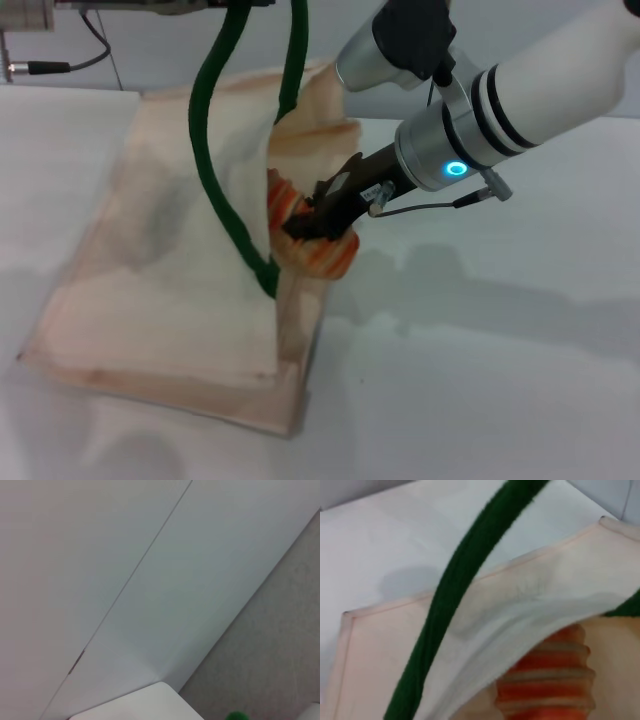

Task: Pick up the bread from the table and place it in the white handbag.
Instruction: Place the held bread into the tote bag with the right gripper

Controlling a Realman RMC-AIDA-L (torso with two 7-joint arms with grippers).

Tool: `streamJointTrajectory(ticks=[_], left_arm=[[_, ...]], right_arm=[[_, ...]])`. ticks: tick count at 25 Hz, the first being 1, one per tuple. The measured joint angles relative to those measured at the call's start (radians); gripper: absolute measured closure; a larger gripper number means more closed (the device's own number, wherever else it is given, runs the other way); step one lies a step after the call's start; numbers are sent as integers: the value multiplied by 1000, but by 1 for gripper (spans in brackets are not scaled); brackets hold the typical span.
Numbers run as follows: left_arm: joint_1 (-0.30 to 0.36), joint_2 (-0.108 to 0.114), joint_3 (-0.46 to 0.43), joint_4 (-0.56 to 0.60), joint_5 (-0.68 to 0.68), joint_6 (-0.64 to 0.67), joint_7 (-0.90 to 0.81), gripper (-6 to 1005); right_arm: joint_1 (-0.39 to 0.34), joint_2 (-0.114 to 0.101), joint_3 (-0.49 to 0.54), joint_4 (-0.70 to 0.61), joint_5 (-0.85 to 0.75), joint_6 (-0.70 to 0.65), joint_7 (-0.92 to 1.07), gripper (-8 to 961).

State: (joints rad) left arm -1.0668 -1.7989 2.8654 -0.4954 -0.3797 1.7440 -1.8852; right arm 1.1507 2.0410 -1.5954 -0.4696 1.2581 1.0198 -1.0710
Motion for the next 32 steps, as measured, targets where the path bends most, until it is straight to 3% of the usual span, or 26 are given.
streamJointTrajectory(ticks=[6,15,20,26,32], left_arm=[[3,1,0,0,-1,0,0,809],[3,1,0,0,-1,0,0,805],[3,1,0,0,-1,0,0,802],[4,1,0,0,-1,0,0,799],[7,1,0,0,-1,0,0,796]], right_arm=[[-1,-1,-10,0,39,22,-53,618],[-13,-1,-14,-8,41,14,-55,368],[-14,-1,-14,-9,41,12,-55,133],[-15,-1,-15,-6,41,11,-55,59],[-24,-8,-9,-2,41,11,-61,59]])
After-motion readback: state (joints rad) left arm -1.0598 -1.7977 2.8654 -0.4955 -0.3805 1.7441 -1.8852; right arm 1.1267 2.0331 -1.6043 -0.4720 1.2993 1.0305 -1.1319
